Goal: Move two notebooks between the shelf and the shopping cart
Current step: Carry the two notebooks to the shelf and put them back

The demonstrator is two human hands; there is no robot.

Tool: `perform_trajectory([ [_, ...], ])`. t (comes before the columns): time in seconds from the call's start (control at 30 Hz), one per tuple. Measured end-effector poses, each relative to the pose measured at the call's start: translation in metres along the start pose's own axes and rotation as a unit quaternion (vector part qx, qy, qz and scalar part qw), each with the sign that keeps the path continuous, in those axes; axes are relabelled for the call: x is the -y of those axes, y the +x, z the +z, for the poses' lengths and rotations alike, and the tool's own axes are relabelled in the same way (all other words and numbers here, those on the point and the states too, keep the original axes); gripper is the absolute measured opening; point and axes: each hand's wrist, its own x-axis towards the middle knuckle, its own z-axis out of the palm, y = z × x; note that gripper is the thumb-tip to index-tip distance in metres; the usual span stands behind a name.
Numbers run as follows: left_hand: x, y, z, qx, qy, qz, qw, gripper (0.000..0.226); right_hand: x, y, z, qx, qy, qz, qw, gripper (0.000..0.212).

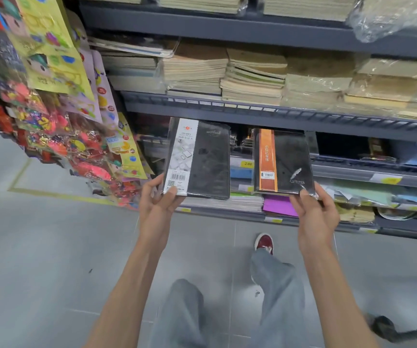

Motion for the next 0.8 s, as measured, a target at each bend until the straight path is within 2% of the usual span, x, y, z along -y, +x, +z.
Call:
perform_trajectory([
  [0.43,0.028,0.046,0.018,0.014,-0.006,0.014,1.0,0.04,-0.029,0.039,0.013,0.004,0.003,-0.009,1.0,0.032],
  [0.8,0.038,0.084,0.024,0.022,0.01,0.097,0.995,0.04,-0.052,0.059,0.041,0.029,-0.007,-0.093,0.995,0.034],
])
